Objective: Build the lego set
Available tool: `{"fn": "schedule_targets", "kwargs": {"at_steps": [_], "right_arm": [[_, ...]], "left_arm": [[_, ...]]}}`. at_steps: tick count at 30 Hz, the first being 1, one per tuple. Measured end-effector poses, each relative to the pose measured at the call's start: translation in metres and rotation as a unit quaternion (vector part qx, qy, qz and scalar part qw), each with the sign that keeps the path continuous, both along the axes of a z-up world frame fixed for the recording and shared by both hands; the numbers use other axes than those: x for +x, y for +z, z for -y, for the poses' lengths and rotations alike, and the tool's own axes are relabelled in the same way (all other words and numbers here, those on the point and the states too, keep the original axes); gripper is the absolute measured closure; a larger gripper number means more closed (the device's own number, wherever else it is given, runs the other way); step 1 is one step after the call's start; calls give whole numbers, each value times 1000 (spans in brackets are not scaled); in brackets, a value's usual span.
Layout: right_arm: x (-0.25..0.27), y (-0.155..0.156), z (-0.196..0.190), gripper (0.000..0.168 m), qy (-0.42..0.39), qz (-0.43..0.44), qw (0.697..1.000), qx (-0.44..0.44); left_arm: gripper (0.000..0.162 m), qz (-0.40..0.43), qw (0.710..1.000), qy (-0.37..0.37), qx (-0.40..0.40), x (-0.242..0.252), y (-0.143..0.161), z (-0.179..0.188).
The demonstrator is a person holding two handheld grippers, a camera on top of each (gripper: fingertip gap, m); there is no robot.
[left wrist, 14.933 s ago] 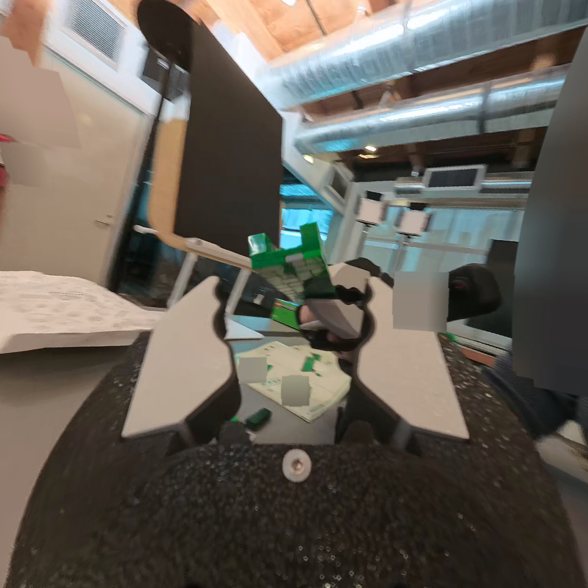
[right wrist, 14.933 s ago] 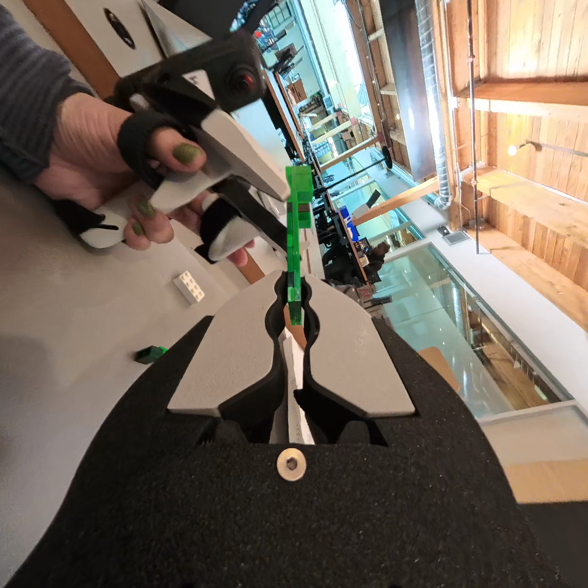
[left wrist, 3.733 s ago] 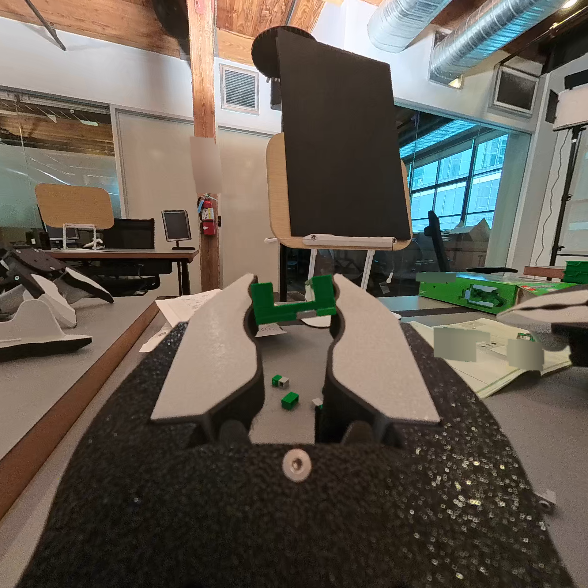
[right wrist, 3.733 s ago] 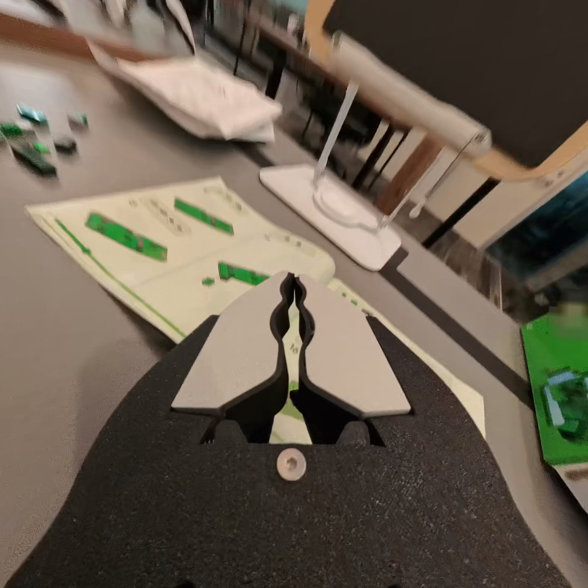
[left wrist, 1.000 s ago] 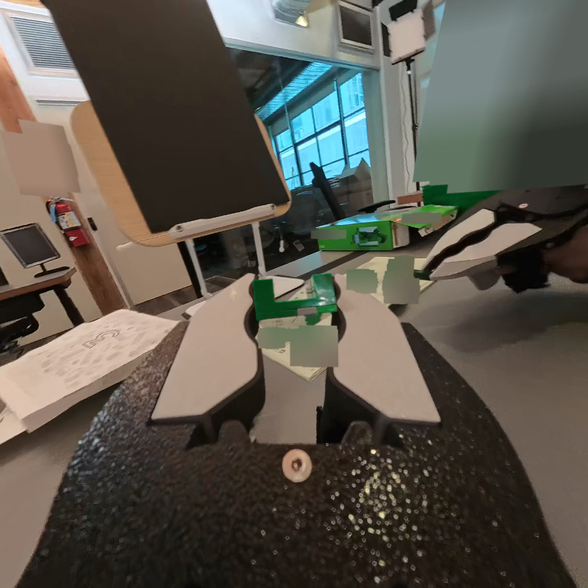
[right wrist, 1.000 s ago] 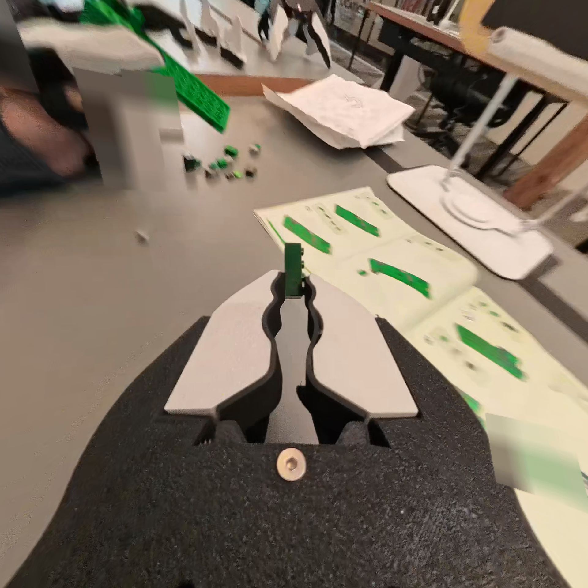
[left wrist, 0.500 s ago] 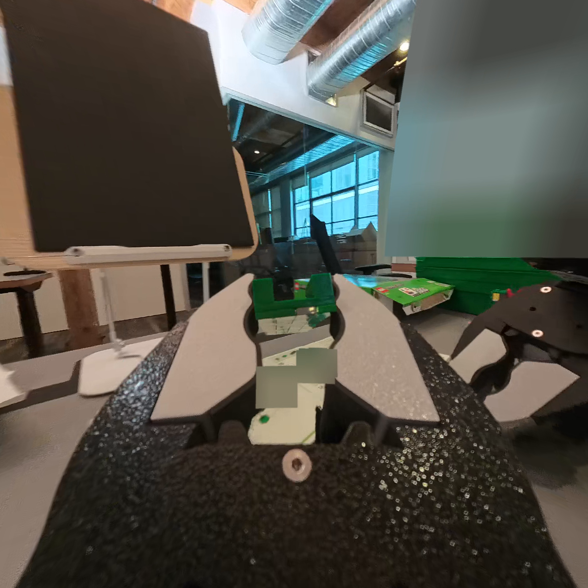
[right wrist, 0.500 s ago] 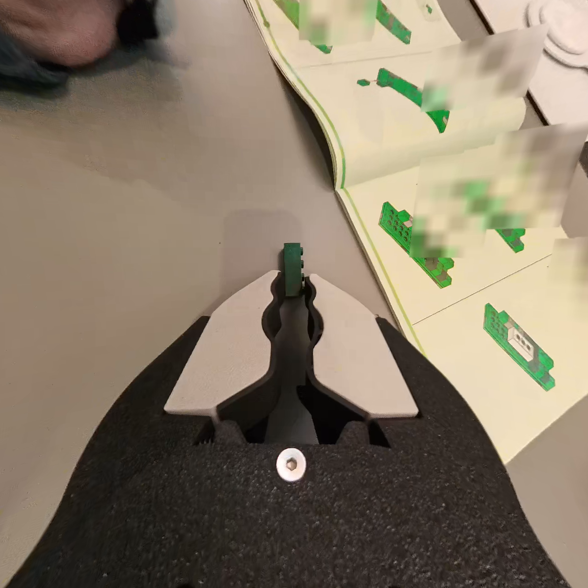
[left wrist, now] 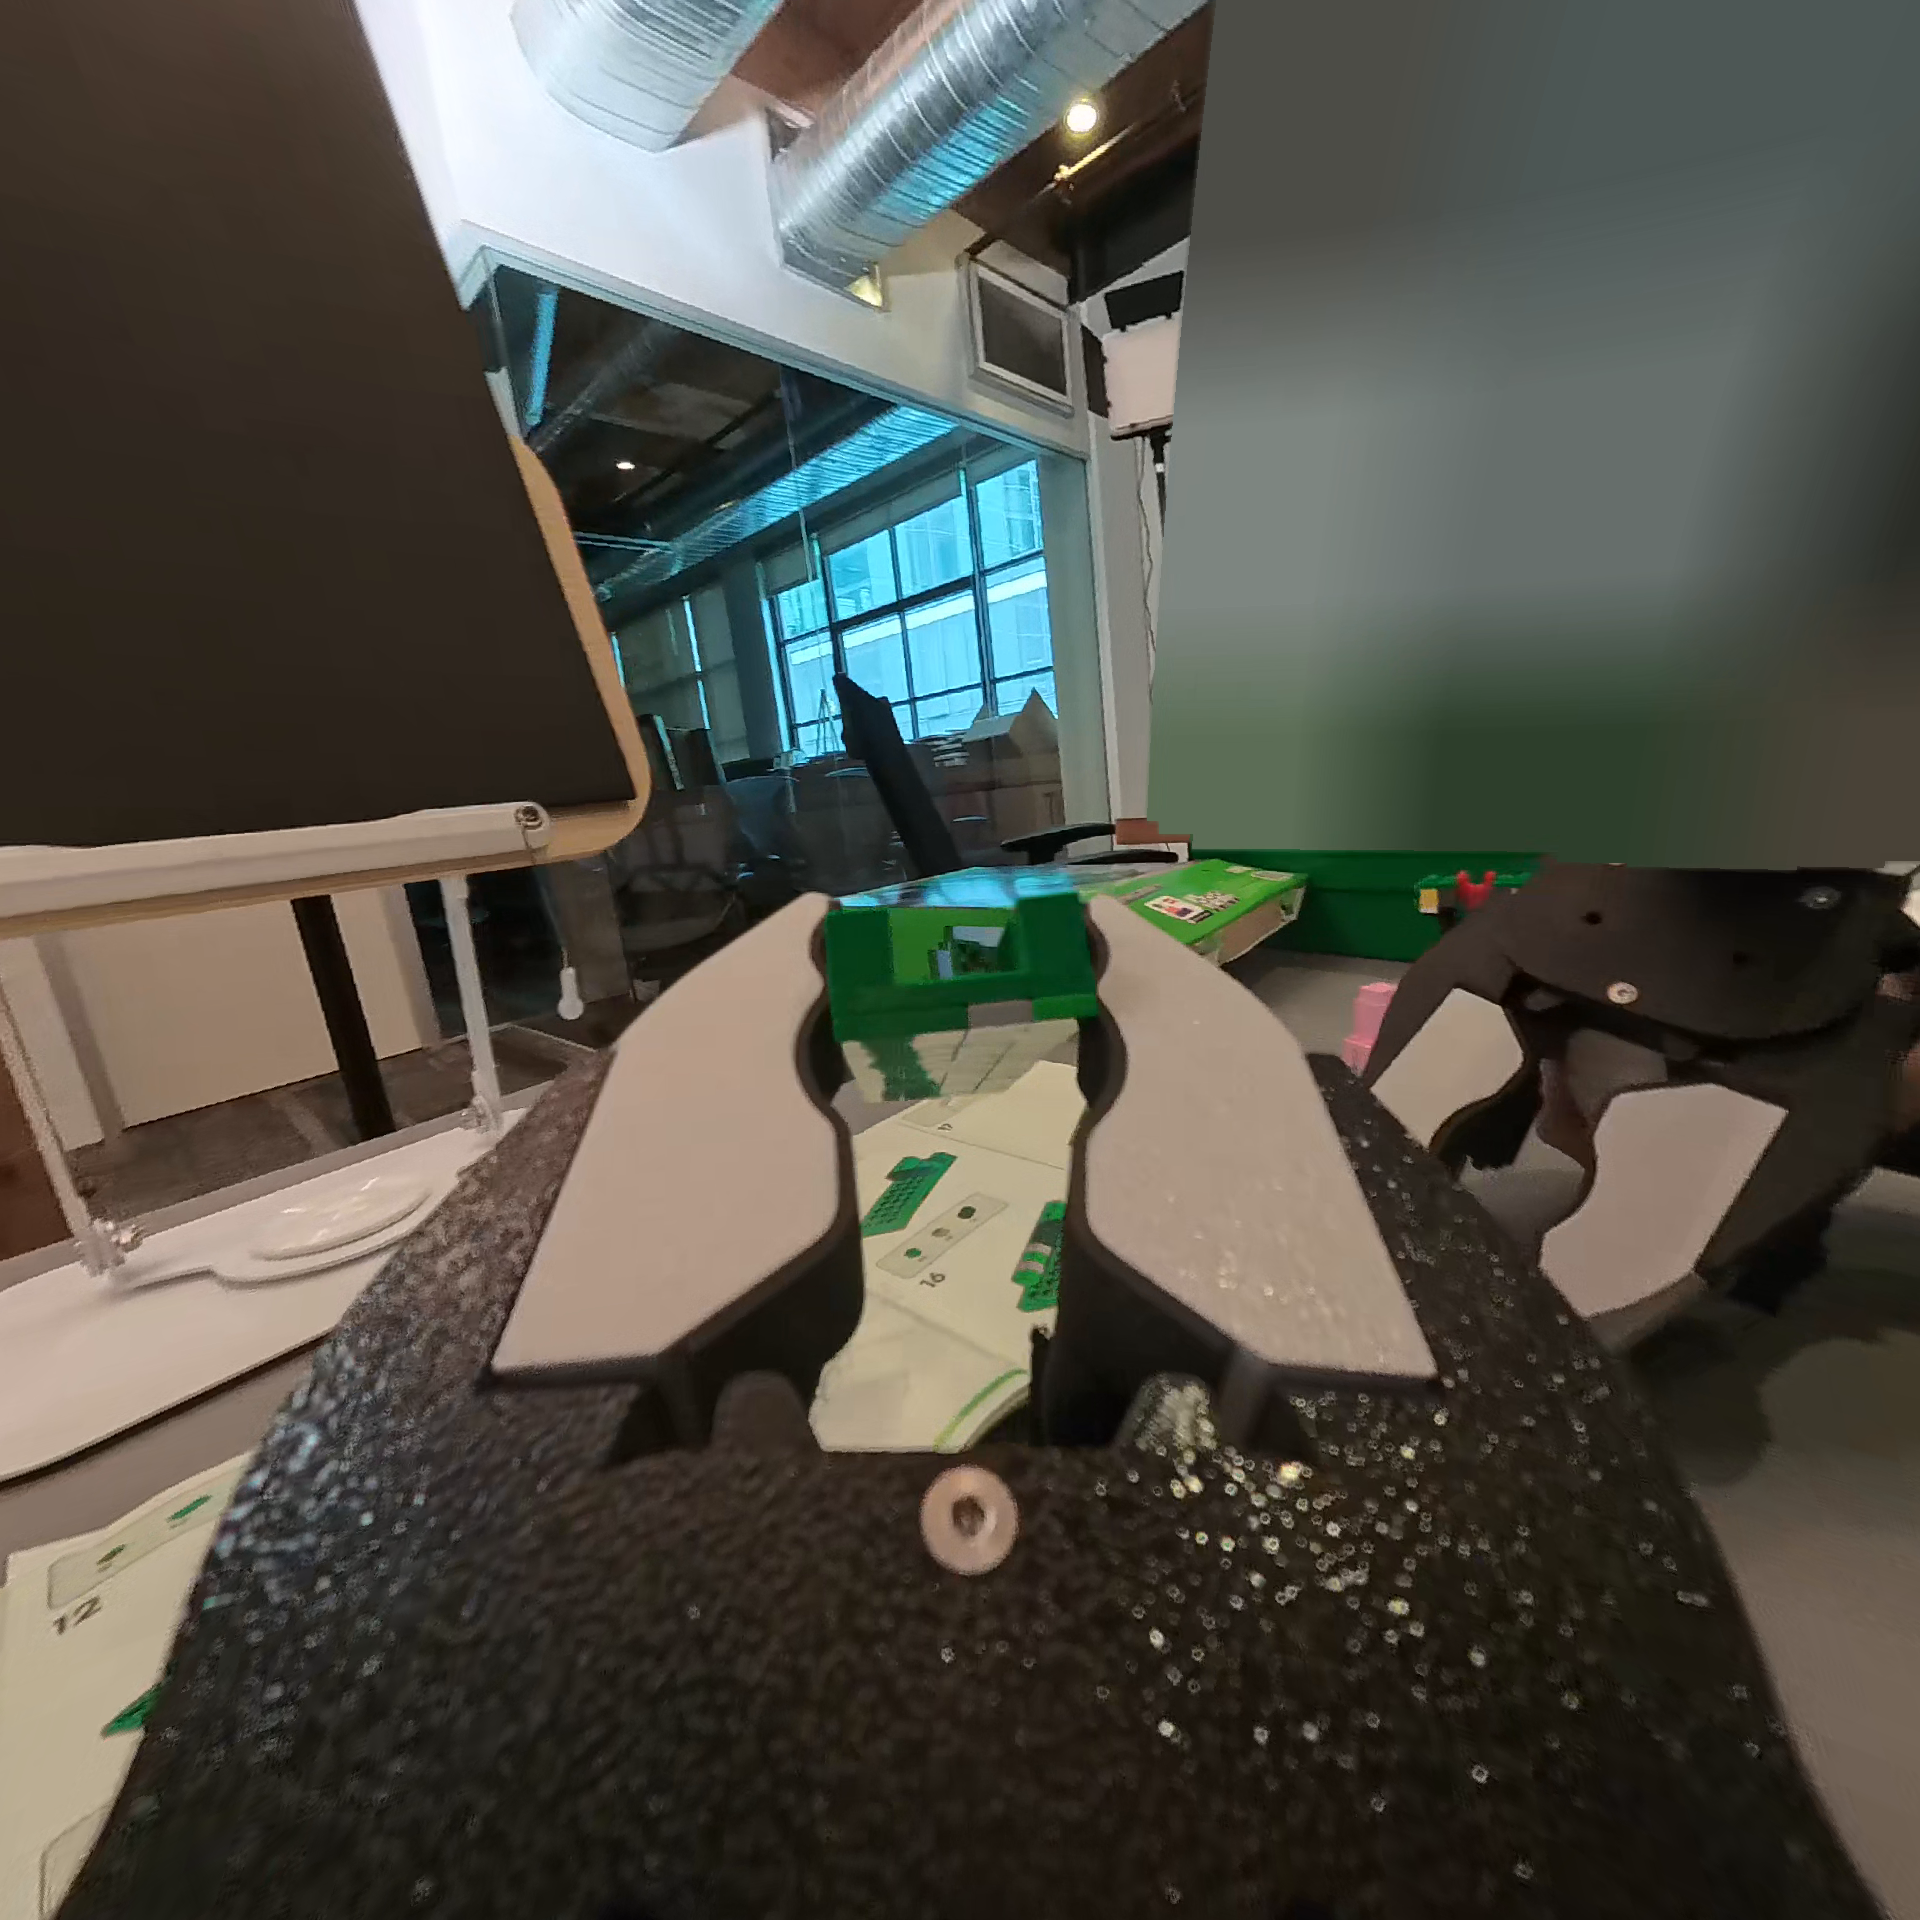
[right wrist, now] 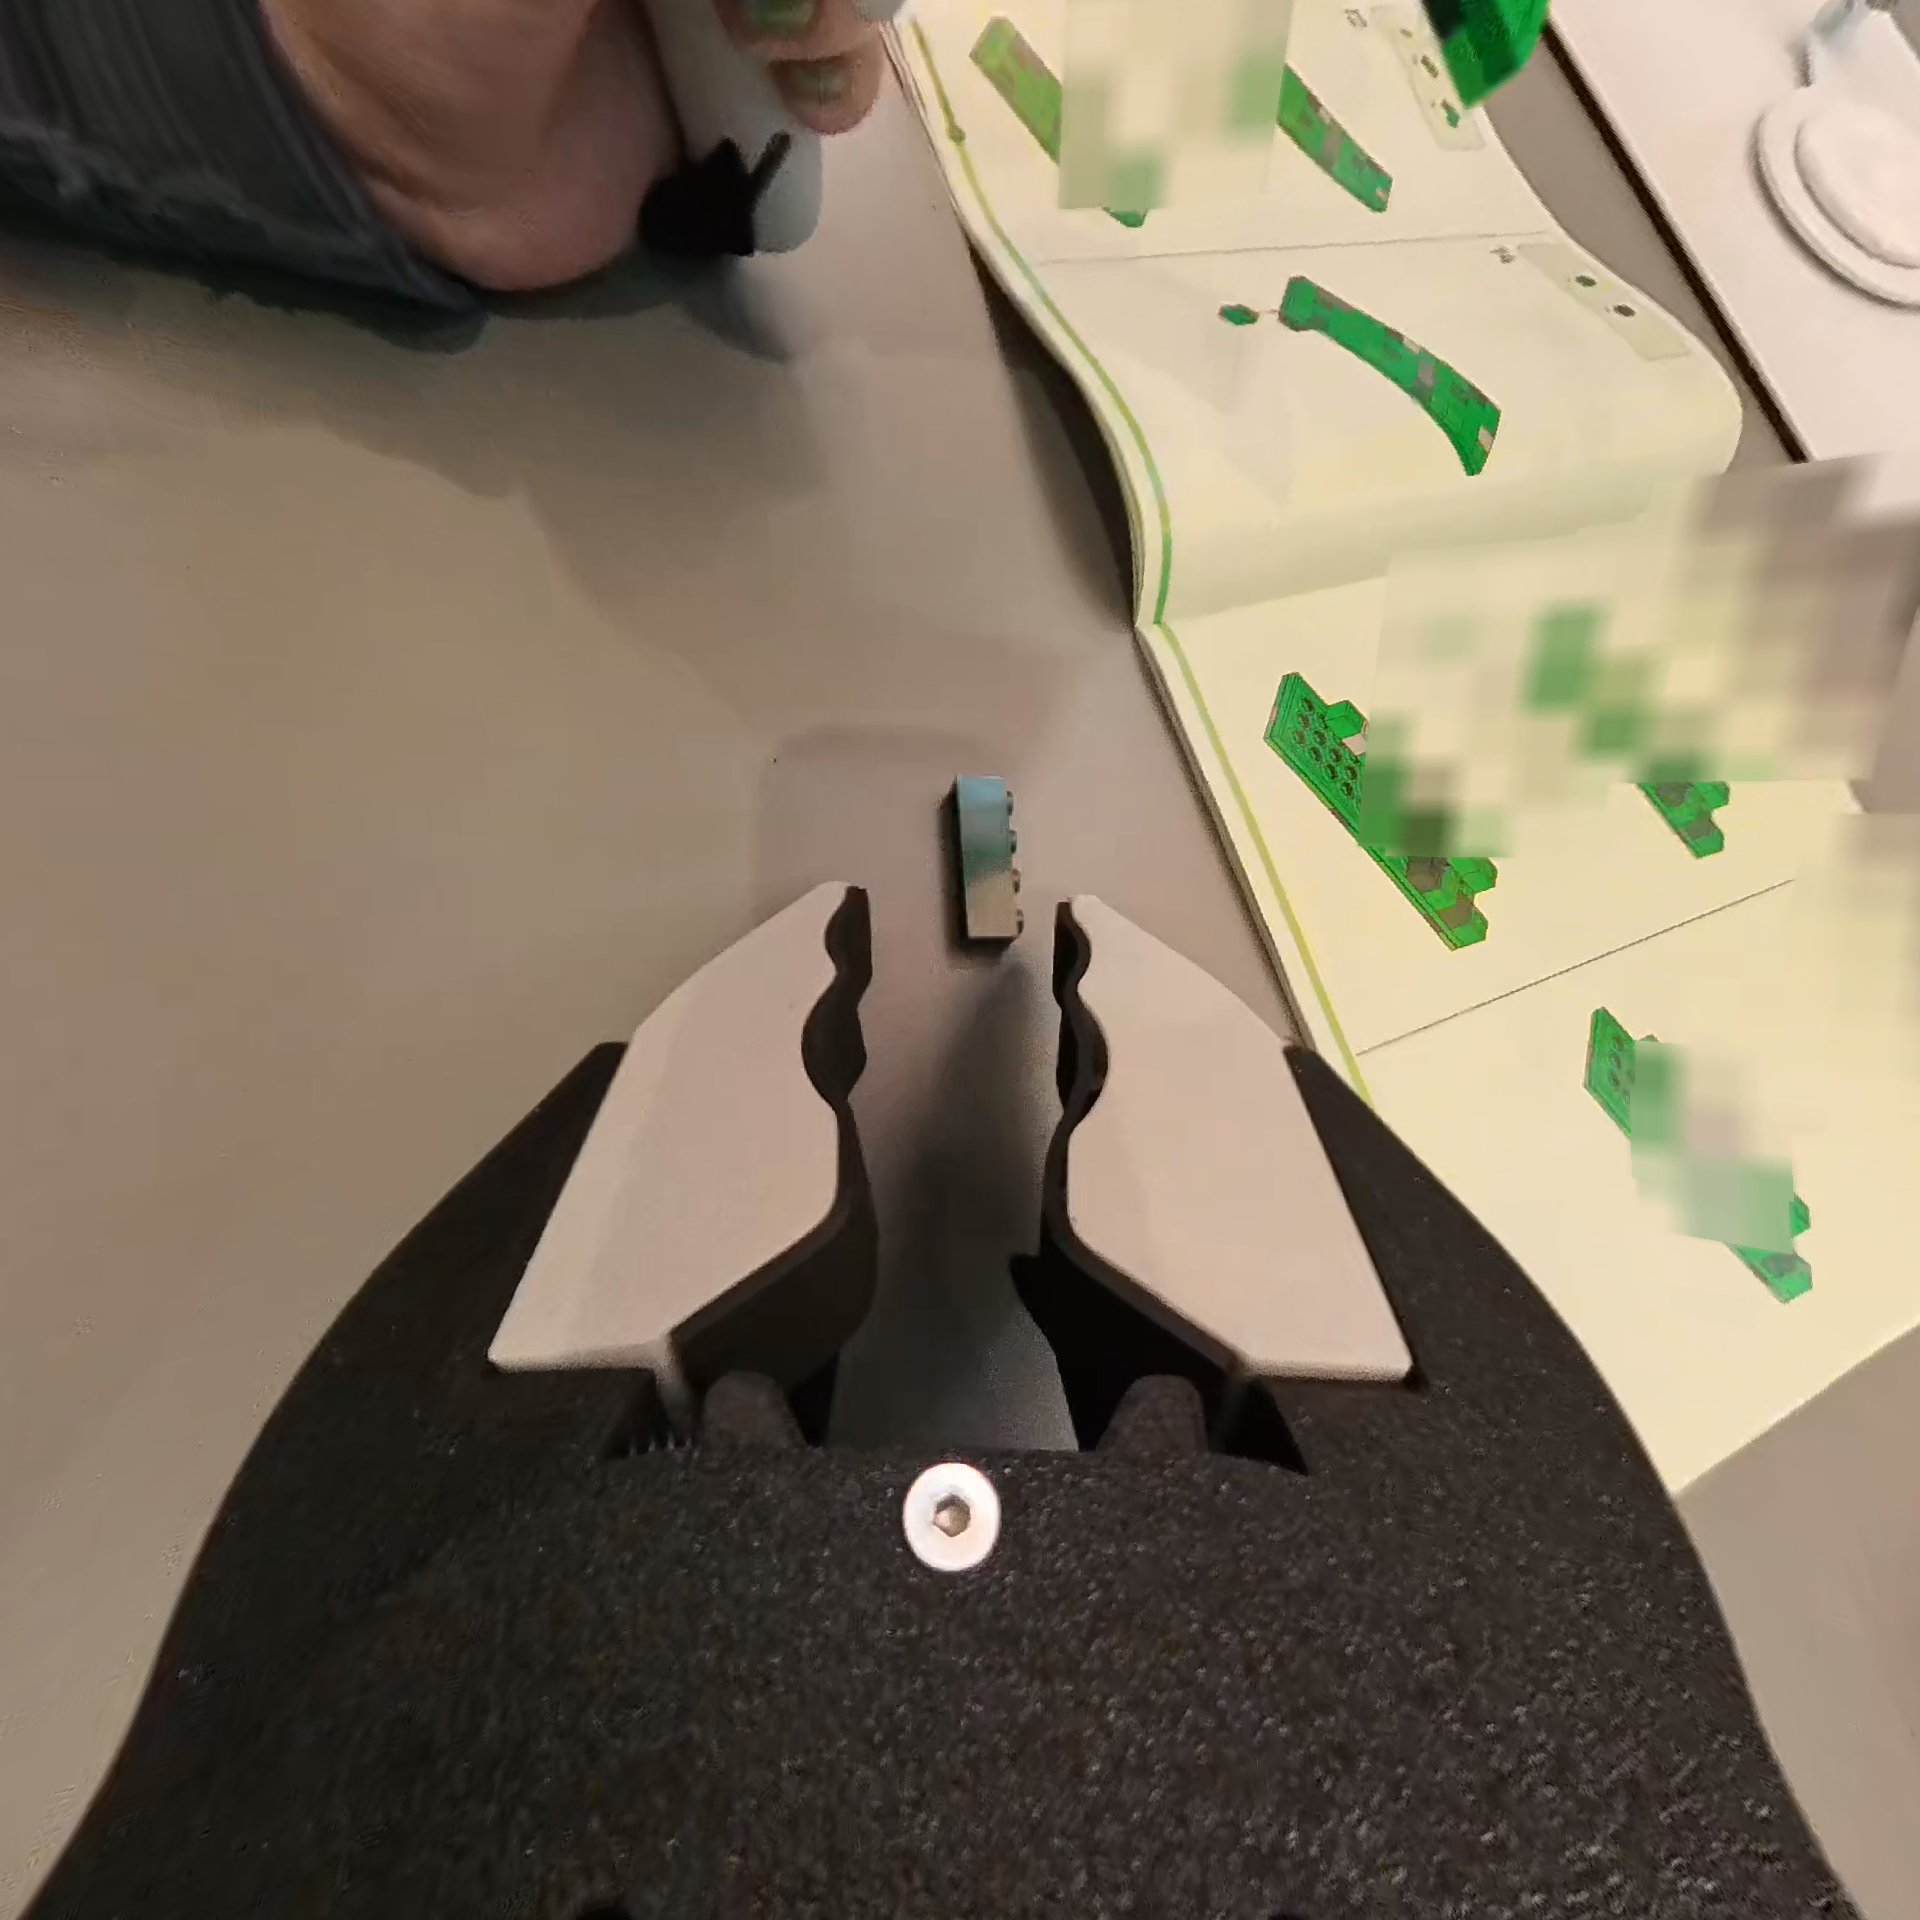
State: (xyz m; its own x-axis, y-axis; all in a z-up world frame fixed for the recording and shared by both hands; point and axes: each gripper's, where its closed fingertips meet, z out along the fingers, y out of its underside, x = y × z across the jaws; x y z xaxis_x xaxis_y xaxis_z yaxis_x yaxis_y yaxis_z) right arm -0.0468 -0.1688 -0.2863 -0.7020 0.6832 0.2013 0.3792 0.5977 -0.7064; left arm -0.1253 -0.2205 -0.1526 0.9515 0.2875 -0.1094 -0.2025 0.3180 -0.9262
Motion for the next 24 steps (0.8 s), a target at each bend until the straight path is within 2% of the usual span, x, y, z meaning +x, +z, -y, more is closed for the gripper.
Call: {"fn": "schedule_targets", "kwargs": {"at_steps": [3, 9, 11, 15, 20, 24], "right_arm": [[0, -2, -2, 139, 4, -7, 1000, 12], [-3, -4, -2, 149, -17, 29, 998, -52], [-2, -6, -1, 156, -28, 57, 996, -67], [-3, -3, -4, 157, -50, 69, 994, -75], [-7, 38, -4, 157, -95, 24, 981, -167], [-7, 88, 7, 157, -150, -28, 942, -300]], "left_arm": [[120, -12, 1000, -20, -10, 9, -1, -2], [120, -34, 997, -60, -33, 25, -5, 6], [120, -38, 997, -65, -35, 26, -6, 10], [120, -37, 996, -75, -36, 27, -6, 14], [120, -48, 992, -110, -40, 33, -7, 19], [121, -55, 989, -135, -29, 40, -4, 24]]}}
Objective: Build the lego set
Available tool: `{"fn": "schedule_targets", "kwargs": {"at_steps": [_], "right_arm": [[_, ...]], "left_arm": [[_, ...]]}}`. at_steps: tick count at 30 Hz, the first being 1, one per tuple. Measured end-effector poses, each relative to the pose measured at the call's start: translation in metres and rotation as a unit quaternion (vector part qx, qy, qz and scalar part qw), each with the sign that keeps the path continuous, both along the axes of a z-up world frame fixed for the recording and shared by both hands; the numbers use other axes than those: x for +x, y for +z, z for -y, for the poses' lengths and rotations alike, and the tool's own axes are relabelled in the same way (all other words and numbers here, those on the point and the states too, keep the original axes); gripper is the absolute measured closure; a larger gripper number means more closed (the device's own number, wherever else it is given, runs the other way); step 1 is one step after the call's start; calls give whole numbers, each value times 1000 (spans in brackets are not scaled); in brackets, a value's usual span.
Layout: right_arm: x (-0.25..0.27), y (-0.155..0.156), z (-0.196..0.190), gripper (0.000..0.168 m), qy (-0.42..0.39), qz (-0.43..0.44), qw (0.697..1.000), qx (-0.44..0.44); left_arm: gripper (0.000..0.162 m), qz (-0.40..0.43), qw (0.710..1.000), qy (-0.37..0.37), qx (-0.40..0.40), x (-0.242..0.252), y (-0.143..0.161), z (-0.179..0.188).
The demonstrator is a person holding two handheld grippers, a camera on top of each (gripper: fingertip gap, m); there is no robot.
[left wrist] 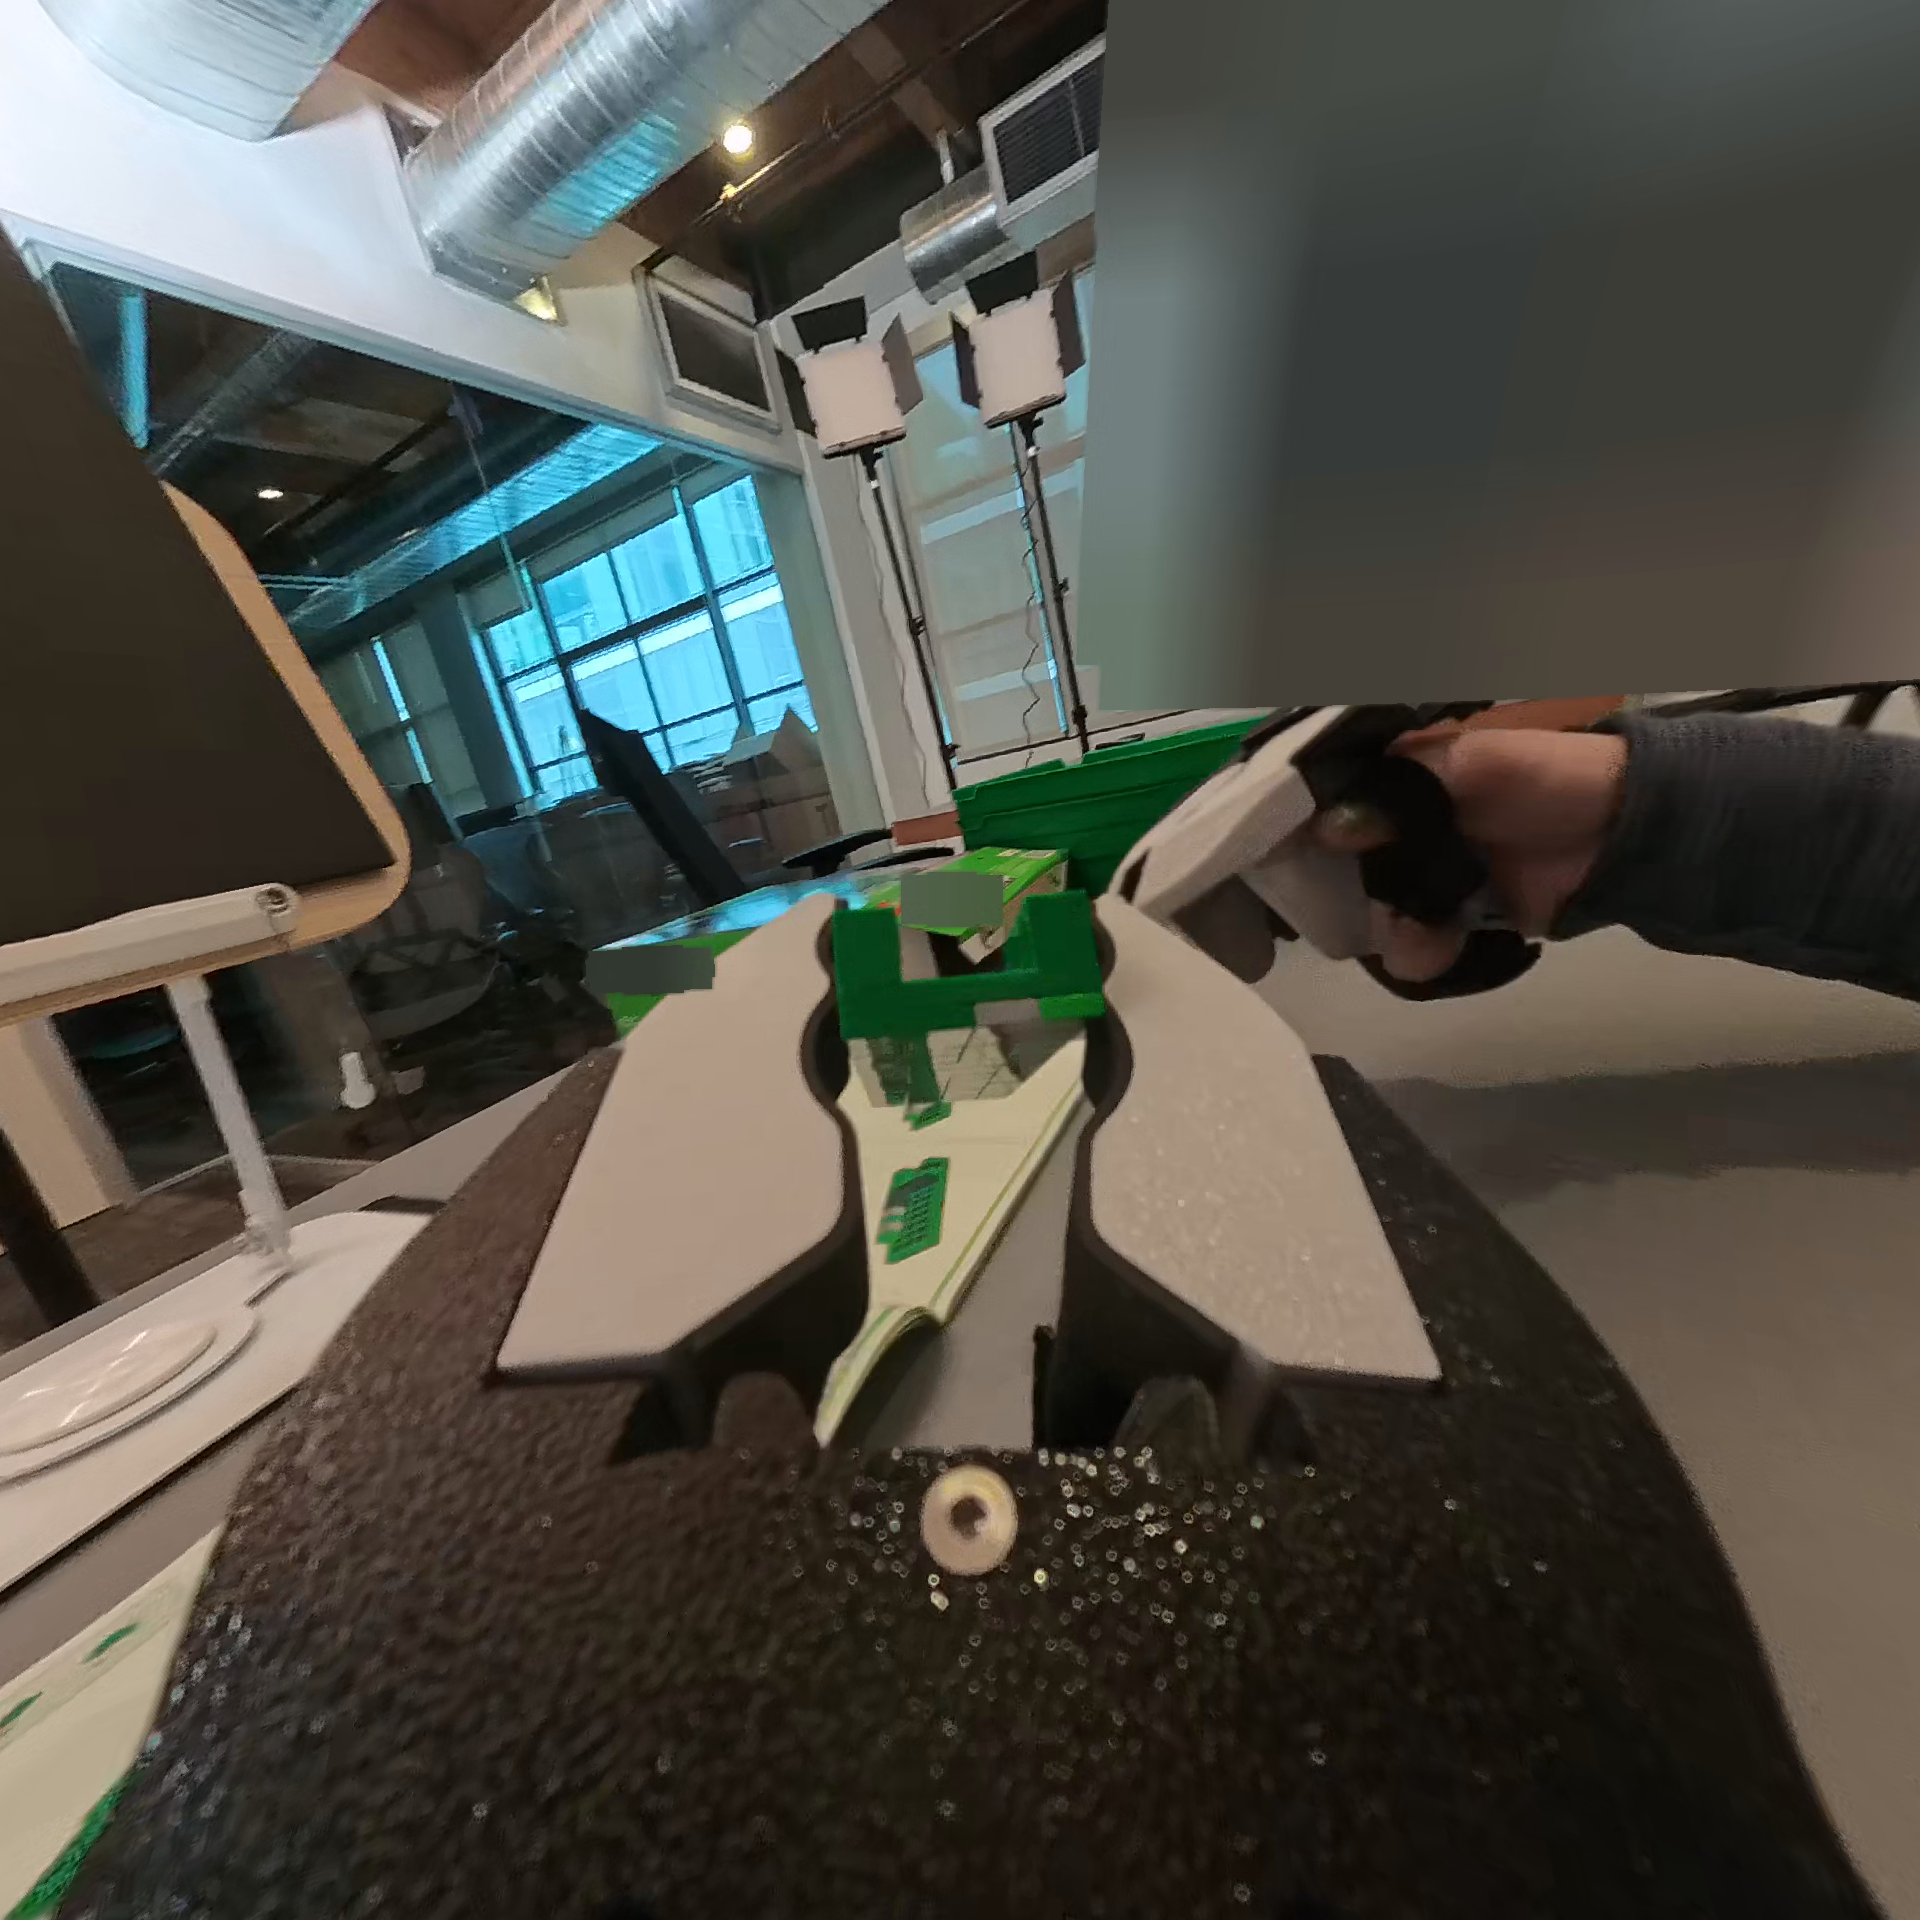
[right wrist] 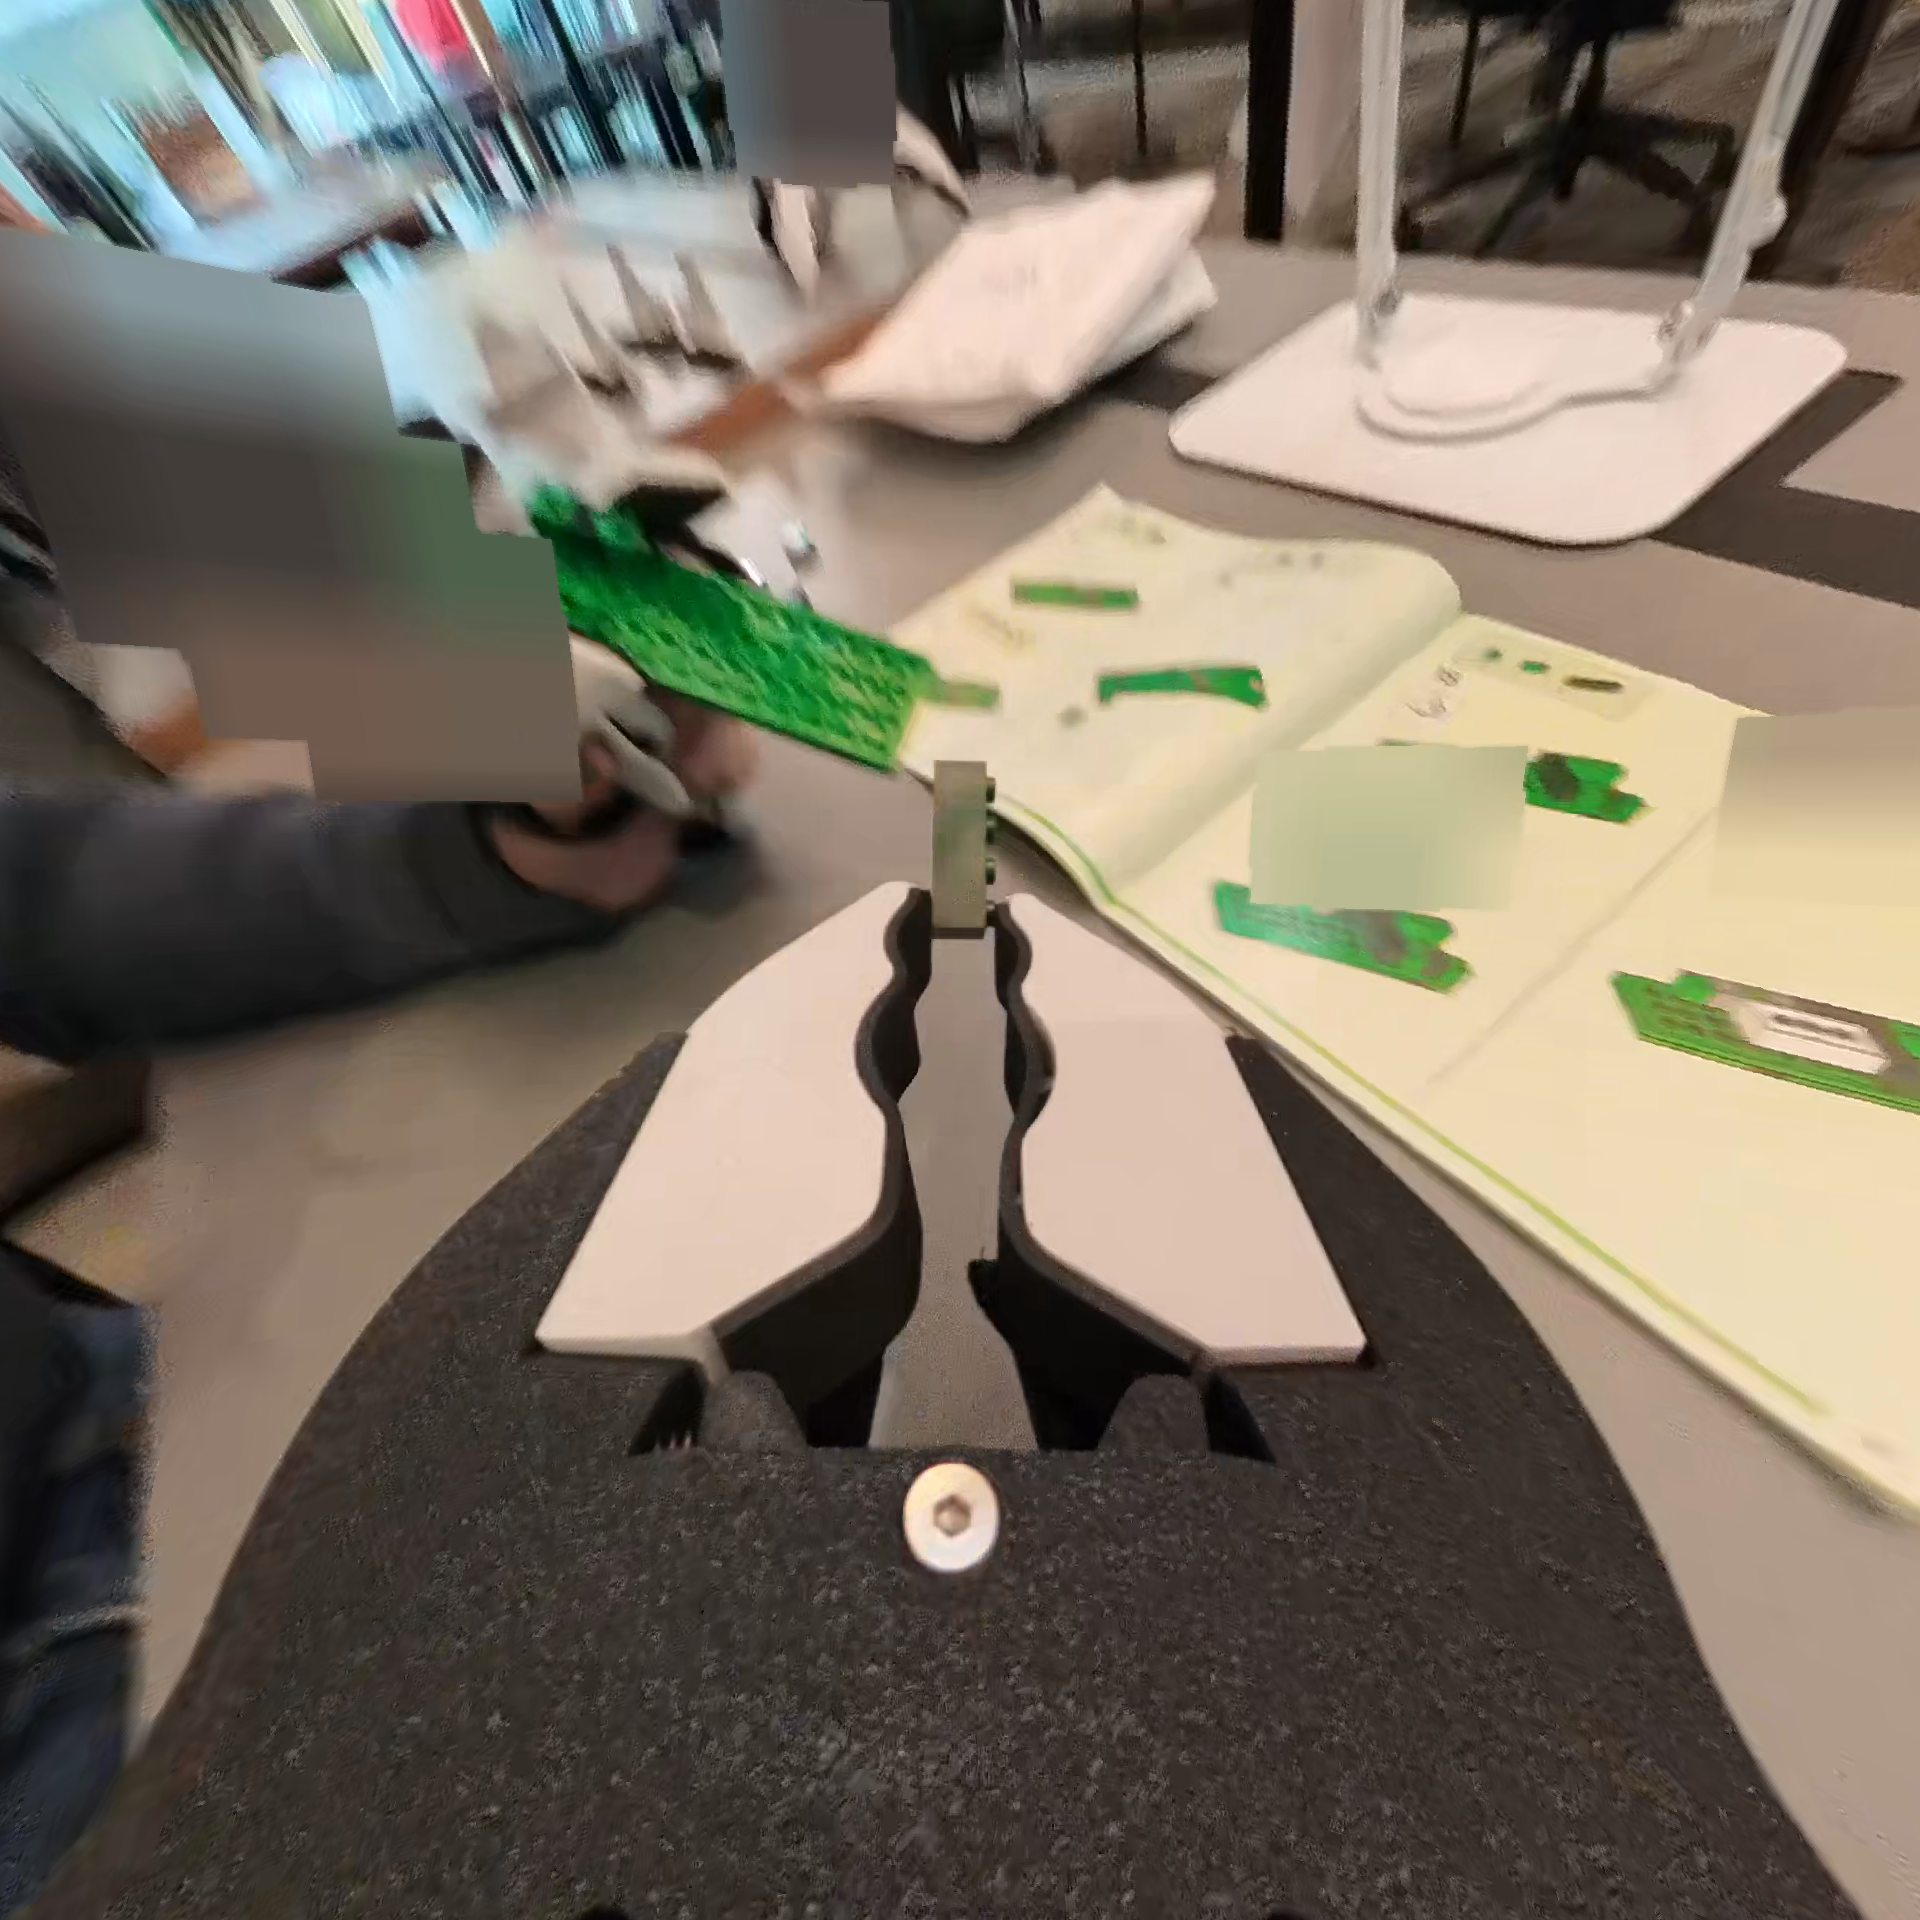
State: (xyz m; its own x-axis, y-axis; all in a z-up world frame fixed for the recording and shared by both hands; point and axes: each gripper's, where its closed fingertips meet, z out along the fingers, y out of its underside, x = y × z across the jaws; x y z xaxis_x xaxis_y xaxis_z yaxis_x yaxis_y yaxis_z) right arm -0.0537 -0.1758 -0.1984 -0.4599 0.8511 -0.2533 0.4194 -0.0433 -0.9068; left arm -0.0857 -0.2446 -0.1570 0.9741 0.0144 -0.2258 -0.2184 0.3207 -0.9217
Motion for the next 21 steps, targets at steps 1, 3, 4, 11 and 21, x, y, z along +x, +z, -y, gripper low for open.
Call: {"fn": "schedule_targets", "kwargs": {"at_steps": [1, 3, 4, 11, 21], "right_arm": [[3, 10, 7, 157, -1, -10, 999, -36], [7, 23, 20, 157, -2, -18, 997, -73], [8, 27, 26, 157, -5, -19, 997, -78], [9, 42, 75, 157, 72, -61, 985, 141], [7, 28, 85, 157, 149, 5, 929, 340]], "left_arm": [[121, 4, 1000, -13, 5, 3, 1, 1], [121, 17, 999, -41, 18, 10, 4, 4], [121, 26, 998, -56, 27, 12, 6, 7], [121, 134, 966, -206, 75, 25, 17, 23], [121, 172, 938, -286, 88, 32, 22, 30]]}}
